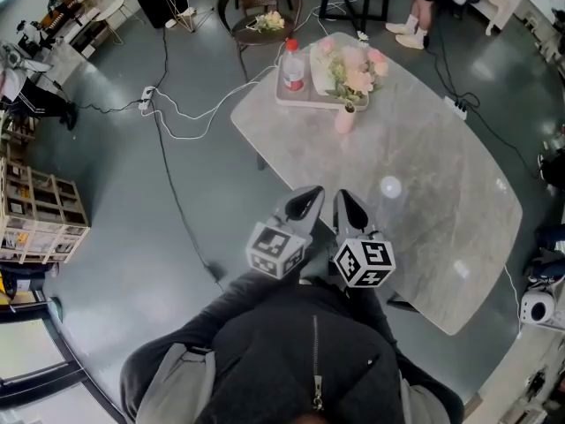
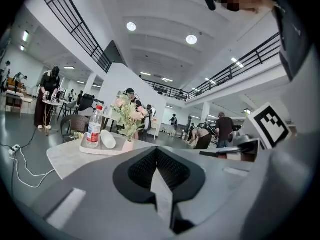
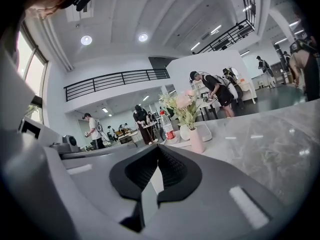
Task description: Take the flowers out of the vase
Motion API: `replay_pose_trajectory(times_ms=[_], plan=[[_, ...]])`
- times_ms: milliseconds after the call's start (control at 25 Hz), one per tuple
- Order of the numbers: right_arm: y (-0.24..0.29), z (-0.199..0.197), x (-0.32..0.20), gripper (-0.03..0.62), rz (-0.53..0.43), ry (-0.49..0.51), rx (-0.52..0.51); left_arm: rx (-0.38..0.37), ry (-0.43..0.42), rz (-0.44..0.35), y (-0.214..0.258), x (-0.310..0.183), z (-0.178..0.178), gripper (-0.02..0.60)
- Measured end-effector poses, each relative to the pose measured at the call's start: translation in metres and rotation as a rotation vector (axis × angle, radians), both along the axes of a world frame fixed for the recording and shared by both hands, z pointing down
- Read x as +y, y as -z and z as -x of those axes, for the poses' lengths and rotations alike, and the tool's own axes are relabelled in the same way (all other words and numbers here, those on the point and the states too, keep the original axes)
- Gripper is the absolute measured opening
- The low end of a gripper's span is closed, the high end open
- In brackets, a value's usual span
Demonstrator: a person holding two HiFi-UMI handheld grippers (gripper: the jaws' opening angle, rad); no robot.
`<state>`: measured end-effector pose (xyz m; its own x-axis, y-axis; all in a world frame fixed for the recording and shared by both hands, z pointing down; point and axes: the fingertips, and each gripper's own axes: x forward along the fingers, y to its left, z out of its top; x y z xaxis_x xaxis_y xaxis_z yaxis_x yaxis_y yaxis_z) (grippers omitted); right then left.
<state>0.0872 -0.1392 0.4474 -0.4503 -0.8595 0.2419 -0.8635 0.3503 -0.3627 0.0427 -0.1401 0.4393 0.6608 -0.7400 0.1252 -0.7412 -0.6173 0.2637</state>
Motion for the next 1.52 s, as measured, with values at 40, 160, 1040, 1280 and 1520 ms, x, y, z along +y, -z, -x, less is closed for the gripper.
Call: replay_pose_trajectory(times_ms=[40, 160, 1040, 1280, 1520], plan=[[0.000, 0.002, -0.007, 0.003, 0.004, 0.003, -0.001, -0.002, 0.000, 0.004, 0.000, -0.007, 0.001, 0.003], [0.000, 0.006, -0.028, 0.003, 0.018, 0.002, -0.012, -0.005, -0.007, 0.014, 0.001, -0.028, 0.003, 0.003], [0.007, -0.007, -0.146, 0.066, -0.001, -0.149, 0.059, 0.037, -0.118, -0.004, 0.009, -0.155, 0.002, 0.003], [-0.001, -0.010, -0.169, 0.242, -0.003, -0.176, 0.094, 0.046, -0.147, 0.008, -0.003, -0.174, 0.004, 0.003], [-0.018, -0.020, -0.191, 0.411, 0.045, -0.194, 0.107, 0.045, -0.144, 0.030, -0.014, -0.195, 0.009, 0.003]])
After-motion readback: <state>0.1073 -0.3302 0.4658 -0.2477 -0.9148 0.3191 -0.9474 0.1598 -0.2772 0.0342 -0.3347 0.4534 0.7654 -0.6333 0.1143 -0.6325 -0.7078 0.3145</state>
